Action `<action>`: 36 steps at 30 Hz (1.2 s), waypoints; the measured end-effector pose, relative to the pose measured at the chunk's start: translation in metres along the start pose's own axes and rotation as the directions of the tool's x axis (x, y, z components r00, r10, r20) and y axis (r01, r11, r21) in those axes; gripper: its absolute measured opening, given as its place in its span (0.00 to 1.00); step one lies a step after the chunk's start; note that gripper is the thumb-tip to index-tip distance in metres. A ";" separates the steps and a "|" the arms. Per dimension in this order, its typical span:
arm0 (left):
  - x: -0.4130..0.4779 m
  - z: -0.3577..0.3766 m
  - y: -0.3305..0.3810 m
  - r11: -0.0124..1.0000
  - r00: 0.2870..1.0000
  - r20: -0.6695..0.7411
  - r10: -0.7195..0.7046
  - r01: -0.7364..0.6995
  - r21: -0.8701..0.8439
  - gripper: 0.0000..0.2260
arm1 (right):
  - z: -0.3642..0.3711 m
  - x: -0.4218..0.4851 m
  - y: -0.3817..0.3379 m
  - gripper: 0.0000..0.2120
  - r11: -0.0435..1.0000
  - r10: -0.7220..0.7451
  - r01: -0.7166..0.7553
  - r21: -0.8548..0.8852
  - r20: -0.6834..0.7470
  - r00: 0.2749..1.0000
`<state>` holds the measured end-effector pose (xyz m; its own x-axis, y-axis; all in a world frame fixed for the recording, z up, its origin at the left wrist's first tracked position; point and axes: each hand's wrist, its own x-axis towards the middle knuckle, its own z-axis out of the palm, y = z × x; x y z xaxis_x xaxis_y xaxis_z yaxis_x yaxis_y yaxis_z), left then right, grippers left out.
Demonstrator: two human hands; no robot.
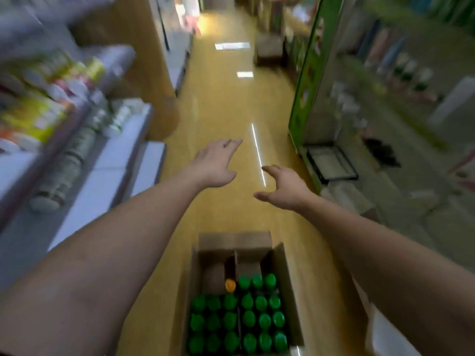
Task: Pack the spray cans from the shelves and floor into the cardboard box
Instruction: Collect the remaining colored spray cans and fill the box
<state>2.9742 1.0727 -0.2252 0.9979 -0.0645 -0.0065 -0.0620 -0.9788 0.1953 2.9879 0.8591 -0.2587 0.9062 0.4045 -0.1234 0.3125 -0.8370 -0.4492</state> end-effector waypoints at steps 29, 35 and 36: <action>-0.762 -0.236 0.235 0.161 0.258 -0.597 -0.760 0.964 0.212 0.35 | -0.069 -0.501 -0.373 0.49 0.048 -0.998 0.999 -0.015 -0.039 0.047; -0.992 -0.200 0.341 -0.145 -0.015 -0.553 -0.833 0.970 0.193 0.35 | 0.003 -0.720 -0.422 0.40 -0.193 -0.981 0.977 0.090 0.010 -0.195; -1.030 -0.191 0.360 -0.188 -0.057 -0.543 -0.838 0.964 0.188 0.36 | 0.018 -0.757 -0.426 0.37 -0.225 -0.974 0.967 0.118 0.011 -0.227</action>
<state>1.9279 0.8242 0.0396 0.0051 0.9294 0.3690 0.9700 0.0850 -0.2276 2.1636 0.9165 0.0103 -0.5133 0.7269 0.4561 0.7729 0.6226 -0.1226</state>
